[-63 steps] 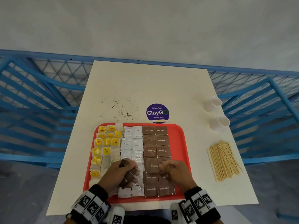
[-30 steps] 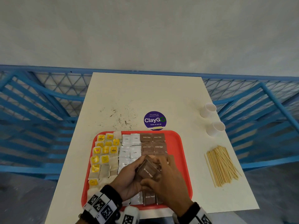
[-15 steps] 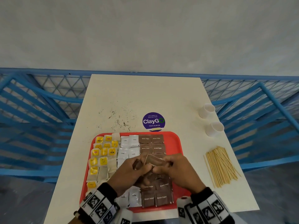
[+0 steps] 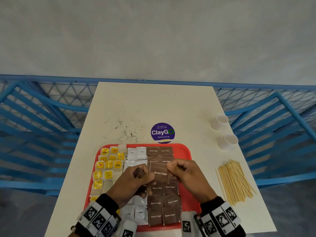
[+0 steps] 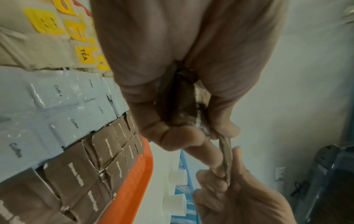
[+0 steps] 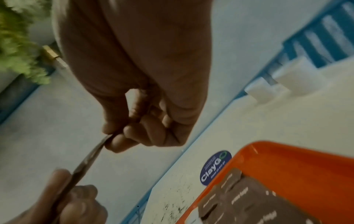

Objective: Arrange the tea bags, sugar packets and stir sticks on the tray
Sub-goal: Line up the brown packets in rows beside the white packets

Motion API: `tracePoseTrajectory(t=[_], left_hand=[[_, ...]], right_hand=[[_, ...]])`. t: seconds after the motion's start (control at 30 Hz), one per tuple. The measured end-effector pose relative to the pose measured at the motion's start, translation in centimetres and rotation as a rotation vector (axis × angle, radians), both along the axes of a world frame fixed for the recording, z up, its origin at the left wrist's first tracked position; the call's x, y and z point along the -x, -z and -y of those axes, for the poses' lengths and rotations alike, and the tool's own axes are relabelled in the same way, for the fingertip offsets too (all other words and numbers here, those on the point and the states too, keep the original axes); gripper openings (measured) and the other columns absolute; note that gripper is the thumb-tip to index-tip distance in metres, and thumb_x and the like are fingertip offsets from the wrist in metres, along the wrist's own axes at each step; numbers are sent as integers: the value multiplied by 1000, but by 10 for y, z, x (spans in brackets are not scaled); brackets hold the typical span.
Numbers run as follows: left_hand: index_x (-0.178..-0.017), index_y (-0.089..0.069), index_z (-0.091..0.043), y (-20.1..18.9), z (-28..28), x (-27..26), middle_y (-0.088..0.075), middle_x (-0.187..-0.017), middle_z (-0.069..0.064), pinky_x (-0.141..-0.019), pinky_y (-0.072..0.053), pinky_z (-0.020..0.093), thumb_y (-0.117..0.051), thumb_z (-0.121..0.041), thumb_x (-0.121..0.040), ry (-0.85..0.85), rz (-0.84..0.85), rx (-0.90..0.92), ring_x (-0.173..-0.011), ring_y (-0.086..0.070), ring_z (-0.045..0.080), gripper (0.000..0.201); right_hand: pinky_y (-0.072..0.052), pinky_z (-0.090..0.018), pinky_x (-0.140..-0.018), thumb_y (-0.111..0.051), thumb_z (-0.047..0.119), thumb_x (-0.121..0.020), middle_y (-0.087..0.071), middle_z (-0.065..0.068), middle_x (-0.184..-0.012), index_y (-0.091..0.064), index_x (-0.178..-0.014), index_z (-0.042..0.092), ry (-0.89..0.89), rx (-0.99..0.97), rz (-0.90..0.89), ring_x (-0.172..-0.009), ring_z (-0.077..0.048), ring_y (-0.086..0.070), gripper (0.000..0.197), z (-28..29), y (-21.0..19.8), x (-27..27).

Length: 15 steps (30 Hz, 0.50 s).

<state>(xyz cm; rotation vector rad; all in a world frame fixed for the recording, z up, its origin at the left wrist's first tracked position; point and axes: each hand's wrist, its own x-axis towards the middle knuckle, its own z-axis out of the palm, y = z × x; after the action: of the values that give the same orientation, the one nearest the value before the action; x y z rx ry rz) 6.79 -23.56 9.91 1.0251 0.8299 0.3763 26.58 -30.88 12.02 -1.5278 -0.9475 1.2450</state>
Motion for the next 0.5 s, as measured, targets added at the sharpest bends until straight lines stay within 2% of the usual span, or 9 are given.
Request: tracePoseTrajectory(t=[0.13,0.27,0.43,0.5], left_hand=[[-78,-52,-10,1,0,-10,-66,-77,15,-49,-46,27,-74,-26,-84,-72,10,30,-56,-61,25,28],[-81,-56,-9,2,2,-22,-68,-79,13,-52,-46,27,-72,-32,-82,-135,-23,21,-57,-62,24,28],[-85,-60,-11,6,3,-30,-71,-83,13,-52,-47,28,-71,-35,-84,-152,-48,33,-61,-64,24,26],[-82,-59,-11,8,3,-33,-72,-83,12,-51,-47,27,-71,-31,-87,-99,-70,15,-60,-65,23,23]], right_hand=[[-40,-17,-54,-62,33,-93,-60,-1,-60,-65,-68,10,91,33,-45,-54,-9,-49,34,0,5,2],[-44,-17,-53,-75,17,-86,-66,-5,-65,-67,-81,-2,17,65,-50,-53,-8,-53,22,4,6,-1],[-41,-15,-50,-76,31,-83,-61,0,-56,-66,-77,-3,104,61,45,-46,-4,-49,36,4,9,-11],[-42,-14,-51,-75,19,-86,-63,-2,-61,-68,-83,-4,116,34,3,-50,-4,-52,24,4,13,-13]])
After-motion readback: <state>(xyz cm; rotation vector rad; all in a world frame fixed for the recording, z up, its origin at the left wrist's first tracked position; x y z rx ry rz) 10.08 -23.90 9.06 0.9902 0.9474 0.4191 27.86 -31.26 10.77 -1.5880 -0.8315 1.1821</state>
